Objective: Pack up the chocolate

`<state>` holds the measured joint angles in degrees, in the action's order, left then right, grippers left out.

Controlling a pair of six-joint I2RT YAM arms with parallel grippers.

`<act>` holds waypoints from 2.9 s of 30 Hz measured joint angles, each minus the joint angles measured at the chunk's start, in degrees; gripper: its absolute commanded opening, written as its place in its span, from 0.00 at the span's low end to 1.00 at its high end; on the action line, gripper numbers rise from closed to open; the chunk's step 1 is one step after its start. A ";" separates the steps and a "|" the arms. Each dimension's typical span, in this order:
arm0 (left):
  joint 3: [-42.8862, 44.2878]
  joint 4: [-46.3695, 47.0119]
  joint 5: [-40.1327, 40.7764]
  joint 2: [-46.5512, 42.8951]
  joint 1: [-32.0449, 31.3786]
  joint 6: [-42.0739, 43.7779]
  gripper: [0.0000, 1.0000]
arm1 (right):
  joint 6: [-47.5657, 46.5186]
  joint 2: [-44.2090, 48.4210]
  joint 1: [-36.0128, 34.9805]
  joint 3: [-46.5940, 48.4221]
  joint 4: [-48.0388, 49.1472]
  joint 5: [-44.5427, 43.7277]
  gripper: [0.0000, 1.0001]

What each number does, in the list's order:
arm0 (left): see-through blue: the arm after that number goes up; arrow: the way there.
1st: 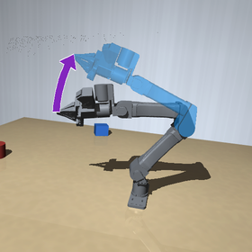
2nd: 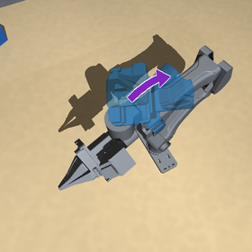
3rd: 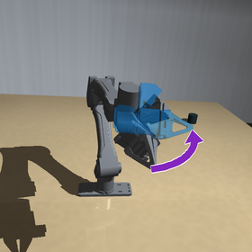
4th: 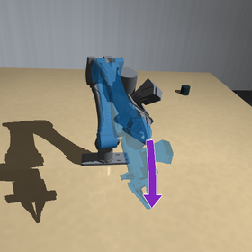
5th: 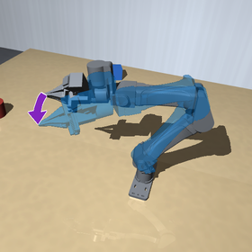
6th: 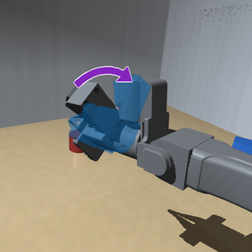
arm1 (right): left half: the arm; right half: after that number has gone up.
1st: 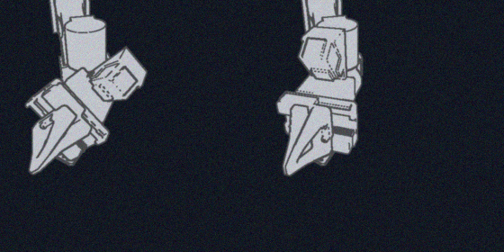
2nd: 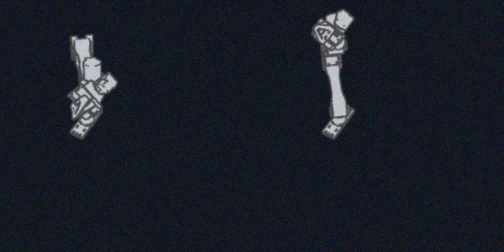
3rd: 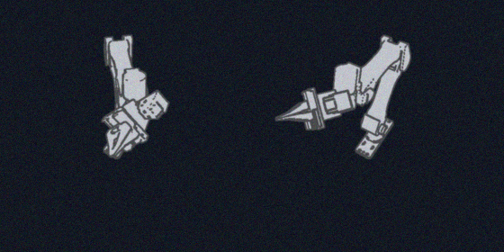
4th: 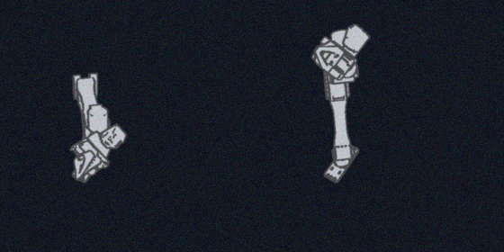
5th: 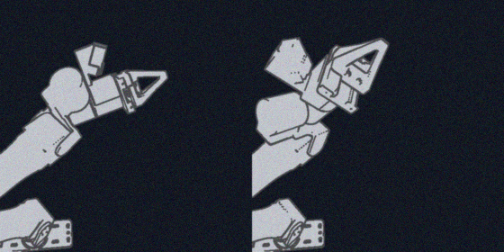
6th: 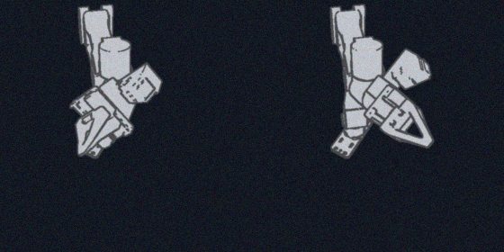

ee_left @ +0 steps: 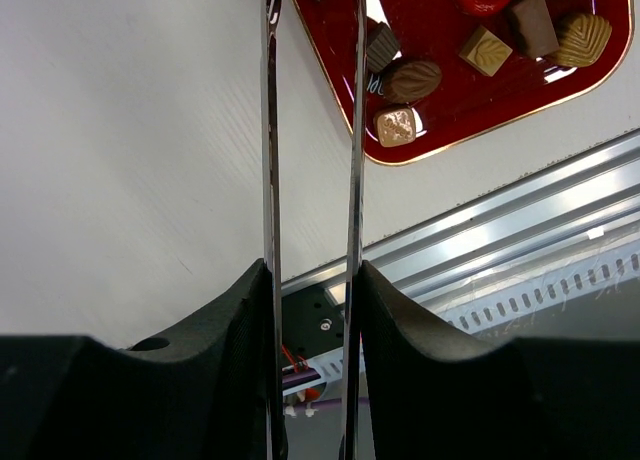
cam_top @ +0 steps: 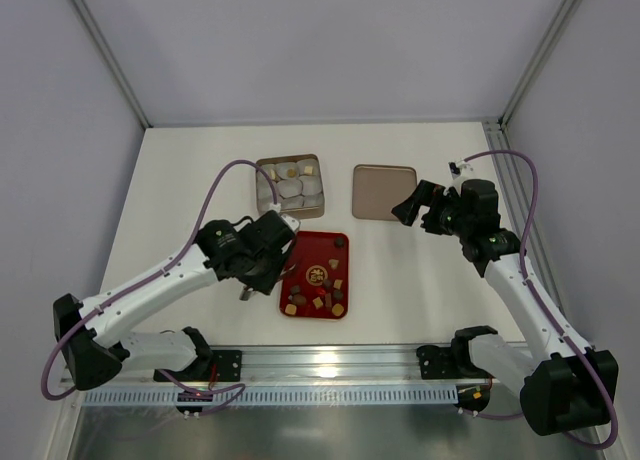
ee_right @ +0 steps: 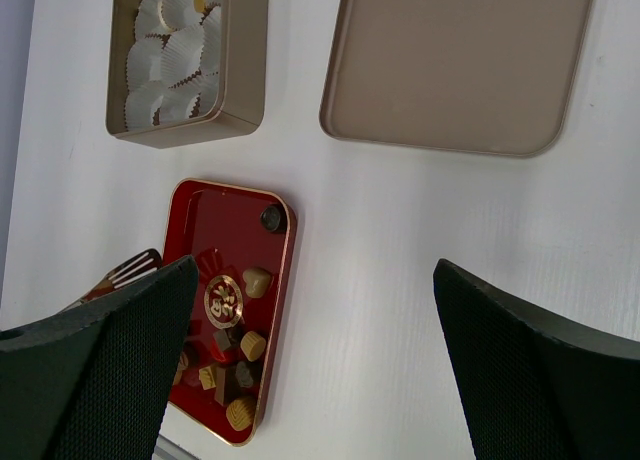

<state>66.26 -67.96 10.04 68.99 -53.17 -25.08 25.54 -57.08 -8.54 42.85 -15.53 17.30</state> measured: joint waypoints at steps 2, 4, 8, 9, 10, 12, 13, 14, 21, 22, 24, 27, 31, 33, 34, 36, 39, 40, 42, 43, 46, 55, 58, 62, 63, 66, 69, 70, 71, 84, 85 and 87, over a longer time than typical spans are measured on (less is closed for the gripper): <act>0.00 0.00 0.00 0.00 -0.13 0.00 0.39 | 0.00 0.00 0.00 0.00 0.00 0.00 1.00; 0.00 -0.02 0.00 0.07 -0.20 0.02 0.39 | 0.00 0.00 0.00 0.00 0.00 0.00 1.00; 0.00 0.02 -0.02 1.03 -0.48 0.04 0.38 | 0.00 0.00 0.00 0.00 0.00 0.00 1.00; 0.00 0.02 -0.04 1.33 -0.57 0.07 0.38 | 0.00 0.00 0.00 0.00 -0.02 0.00 1.00; 0.00 0.04 -0.04 1.60 -0.68 0.07 0.38 | 0.00 0.00 0.00 0.00 -0.02 0.00 1.00; 0.00 0.07 -0.02 2.08 -0.81 0.07 0.38 | 0.00 0.00 0.00 0.00 0.00 -0.02 1.00; 0.00 0.09 -0.02 2.27 -0.83 0.07 0.39 | 0.00 0.00 0.00 0.00 0.00 -0.02 1.00; 0.00 0.09 -0.02 2.43 -0.85 0.07 0.38 | 0.00 0.00 0.00 0.00 -0.02 -0.02 1.00; 0.00 0.15 -0.02 3.39 -1.01 0.07 0.38 | -0.02 0.00 0.00 0.00 -0.04 -0.04 1.00; 0.00 0.13 -0.02 3.50 -1.14 0.07 0.38 | -0.02 0.00 0.00 0.00 -0.04 -0.02 1.00; 0.00 0.11 -0.04 3.72 -1.40 0.09 0.38 | -0.04 0.00 0.00 0.00 -0.04 -0.04 1.00; 0.00 -0.02 -0.07 4.07 -1.70 0.07 0.38 | -0.13 0.00 0.00 0.00 -0.07 -0.04 1.00; 0.02 -0.09 -0.07 4.72 -2.25 0.07 0.38 | -0.17 0.00 0.00 0.00 -0.07 -0.04 1.00; 0.04 -0.09 -0.11 5.03 -2.51 0.07 0.37 | -0.17 0.00 0.00 0.00 -0.09 -0.04 1.00; 0.04 -0.09 -0.15 5.16 -2.64 0.04 0.36 | -0.17 0.00 0.00 0.00 -0.09 -0.04 1.00; 0.04 -0.07 -0.24 5.35 -2.95 0.04 0.36 | -0.17 0.02 0.00 0.00 -0.09 -0.04 1.00; 0.17 -0.09 -0.66 5.51 -3.26 0.02 0.36 | -0.17 0.07 0.00 0.00 -0.11 -0.04 1.00; 0.35 -0.04 -0.70 5.55 -3.37 0.02 0.36 | -0.20 0.07 0.00 0.00 -0.11 -0.04 1.00; 0.76 -0.04 -1.14 5.64 -3.45 0.00 0.36 | -0.20 0.07 0.00 0.00 -0.13 -0.04 1.00; 1.01 0.02 -1.29 5.66 -3.50 0.00 0.36 | -0.20 0.07 0.00 0.00 -0.13 -0.04 1.00; 1.33 0.07 -1.36 5.68 -3.50 0.00 0.38 | -0.20 0.07 0.00 0.00 -0.15 -0.04 1.00; 1.33 -0.11 -1.29 6.05 -3.50 0.00 0.40 | -0.20 0.07 0.00 0.00 -0.17 -0.07 1.00; 1.33 -0.24 -1.29 6.05 -3.50 0.00 0.38 | -0.20 0.07 0.00 0.00 -0.17 -0.04 1.00; 1.44 -0.59 -1.29 6.05 -3.50 0.00 0.36 | -0.20 0.07 0.00 0.00 -0.20 -0.07 1.00; 1.46 -0.61 -1.29 6.03 -3.50 0.00 0.36 | -0.20 0.07 0.00 0.00 -0.20 -0.07 1.00; 1.46 -0.74 -1.29 6.03 -3.50 0.00 0.36 | -0.22 0.07 0.00 0.00 -0.20 -0.07 1.00; 1.46 -0.83 -1.29 6.03 -3.50 0.00 0.36 | -0.22 0.07 0.00 0.00 -0.22 -0.07 1.00; 1.46 -0.94 -1.29 6.03 -3.50 0.00 0.34 | -0.22 0.09 0.00 0.00 -0.20 -0.07 1.00; 1.46 -0.98 -1.31 6.05 -3.50 0.00 0.33 | -0.22 0.07 0.00 0.00 -0.20 -0.07 1.00; 3.02 -1.31 -0.46 6.08 -3.50 0.04 0.28 | -0.24 0.07 0.00 0.00 -0.22 -0.07 1.00; 3.41 -1.27 -0.20 6.08 -3.50 0.04 0.28 | -0.24 0.07 0.00 0.00 -0.22 -0.07 1.00; 4.04 -1.27 0.35 6.08 -3.52 0.04 0.28 | -0.24 0.07 0.00 0.00 -0.22 -0.07 1.00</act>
<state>70.30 -69.23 10.39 75.07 -56.69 -25.04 25.30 -57.01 -8.54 42.85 -15.75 17.23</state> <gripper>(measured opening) 0.298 0.996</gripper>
